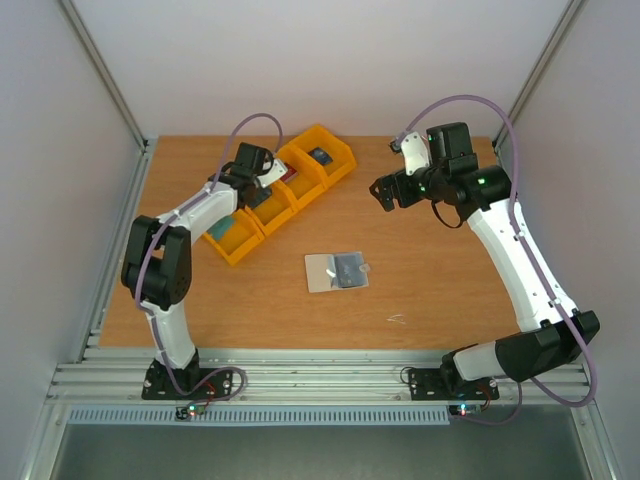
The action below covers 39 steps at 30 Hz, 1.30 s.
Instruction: Take the credit cards out of the card holder
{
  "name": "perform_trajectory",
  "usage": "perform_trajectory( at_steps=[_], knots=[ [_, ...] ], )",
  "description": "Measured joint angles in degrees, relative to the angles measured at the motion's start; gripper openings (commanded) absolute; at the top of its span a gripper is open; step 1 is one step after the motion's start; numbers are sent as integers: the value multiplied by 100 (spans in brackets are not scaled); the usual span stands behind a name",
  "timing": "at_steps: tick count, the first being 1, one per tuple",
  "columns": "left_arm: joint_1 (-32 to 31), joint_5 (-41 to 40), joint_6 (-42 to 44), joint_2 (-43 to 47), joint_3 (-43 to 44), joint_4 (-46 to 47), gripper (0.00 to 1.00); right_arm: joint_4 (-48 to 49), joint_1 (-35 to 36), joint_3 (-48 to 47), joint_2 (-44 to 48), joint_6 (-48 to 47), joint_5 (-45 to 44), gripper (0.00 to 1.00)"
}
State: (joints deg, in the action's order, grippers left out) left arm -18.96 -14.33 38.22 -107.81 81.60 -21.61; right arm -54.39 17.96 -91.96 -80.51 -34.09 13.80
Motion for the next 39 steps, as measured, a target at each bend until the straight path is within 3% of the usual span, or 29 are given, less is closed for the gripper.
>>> perform_trajectory(
  at_steps=[26, 32, 36, 39],
  knots=[
    [160, -407, 1058, -968, 81, 699, 1, 35, -66, 68, 144, -9, 538, 98],
    [166, -140, 1172, -968, 76, 658, 15, 35, -66, 70, 146, -42, 636, 99],
    [164, 116, 1161, -964, 76, 592, 32, 33, -66, 70, 146, -55, 702, 99],
    [153, 328, 1198, -909, 48, 551, 35, 33, -66, 68, 146, -66, 754, 98]
  ],
)
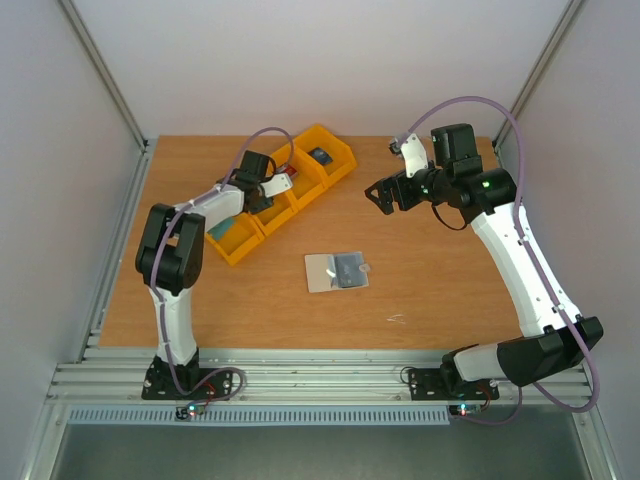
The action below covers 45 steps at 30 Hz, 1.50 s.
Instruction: Take the credit cards out of the card holder
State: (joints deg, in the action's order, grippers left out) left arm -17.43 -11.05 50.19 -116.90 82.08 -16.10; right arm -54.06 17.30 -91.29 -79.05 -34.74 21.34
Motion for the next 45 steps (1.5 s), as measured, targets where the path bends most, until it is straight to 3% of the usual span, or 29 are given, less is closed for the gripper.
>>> perform_trajectory(
  at_steps=[11, 18, 24, 29, 36, 45],
  knots=[
    [48, 579, -179, 651, -22, -271, 54, -35, 0, -9, -15, 90, -33, 99],
    [48, 994, -870, 1825, -22, -647, 55, -101, 0, -48, -376, 538, -92, 96],
    [-138, 1838, -2184, 3377, -354, -1250, 56, -155, 46, -11, -896, 1303, 7, 80],
    [-721, 2691, -3873, 4323, -1779, -1193, 60, -138, 415, 278, -1443, 1864, 116, 75],
    [-1045, 3169, -5261, 4284, -3694, -949, 63, 133, 1099, 868, -2129, 2514, 367, 70],
    [-1410, 3589, -5622, 3147, -3904, 258, 67, 358, 1169, 1207, -3130, 2981, 356, 66]
  ],
)
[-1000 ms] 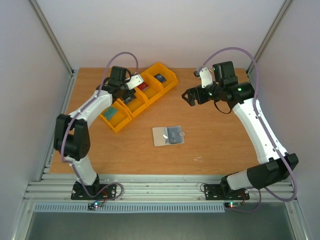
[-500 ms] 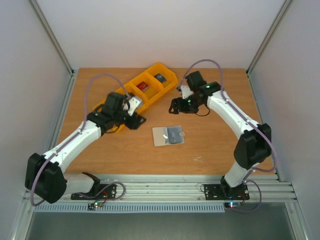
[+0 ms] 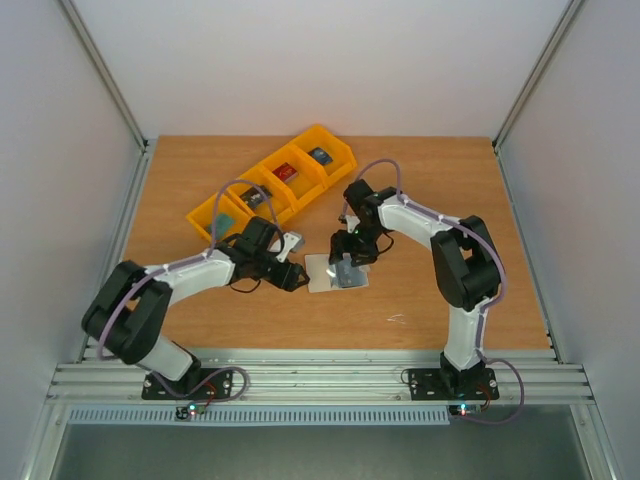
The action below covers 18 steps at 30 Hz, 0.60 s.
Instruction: Take the credit cards out of the card holder
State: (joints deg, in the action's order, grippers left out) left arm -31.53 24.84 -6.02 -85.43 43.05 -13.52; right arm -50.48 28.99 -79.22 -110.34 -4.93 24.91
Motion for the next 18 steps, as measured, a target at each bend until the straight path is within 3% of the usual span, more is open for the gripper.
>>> perform_trajectory(
  at_steps=[2, 6, 12, 15, 18],
  knots=[
    [-35, 160, -4, -304, 37, 109, 62, -92, 2, -48, -127, 0, 33, 67],
    [-44, 380, -2, -765, 114, 299, 64, -813, 7, -992, -321, -236, 61, 79],
    [-44, 452, -63, -404, -153, 813, 71, -2057, -214, -5064, -627, -916, 153, 93],
    [-44, 426, -107, -330, -232, 1016, 75, -2229, -603, -6264, -605, -916, 330, 99],
    [-44, 358, -212, -317, -348, 1300, 79, -2240, -986, -6511, -544, -750, 321, 99]
  ],
)
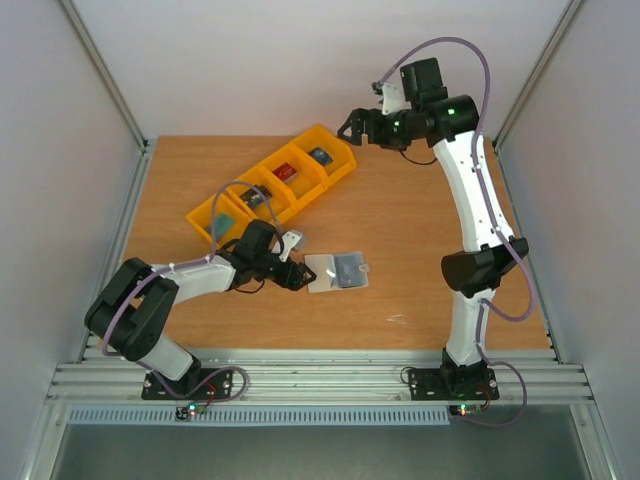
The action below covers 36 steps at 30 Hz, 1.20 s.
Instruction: Take the credit cards out of the card holder
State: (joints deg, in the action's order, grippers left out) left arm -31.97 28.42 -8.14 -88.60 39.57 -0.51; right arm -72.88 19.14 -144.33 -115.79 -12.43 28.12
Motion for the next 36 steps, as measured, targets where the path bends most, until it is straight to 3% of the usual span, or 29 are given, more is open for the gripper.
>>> perform_trajectory(
  at_steps=[11, 19, 23, 28, 31, 36],
  knots=[
    [0, -87, -459, 0, -66, 590, 82, 1073, -146, 1366, 87, 625, -1204, 99],
    [-114, -422, -1082, 13, -588, 988, 87, 2076, -138, 4903, 1617, 1104, -1126, 94],
    [-129, -671, -1464, -11, -726, 1108, 86, 2433, -46, 6070, 1941, 1279, -898, 93],
    [-199, -573, -1727, -350, -610, 1561, 81, 2763, 190, 6645, 1611, 1233, -595, 90],
    [-260, -586, -1897, -518, -555, 1801, 79, 2879, 243, 6721, 1340, 1121, -400, 83],
    [-280, -599, -2105, -625, -549, 1987, 66, 3119, 236, 6832, 881, 960, -44, 76]
  ],
)
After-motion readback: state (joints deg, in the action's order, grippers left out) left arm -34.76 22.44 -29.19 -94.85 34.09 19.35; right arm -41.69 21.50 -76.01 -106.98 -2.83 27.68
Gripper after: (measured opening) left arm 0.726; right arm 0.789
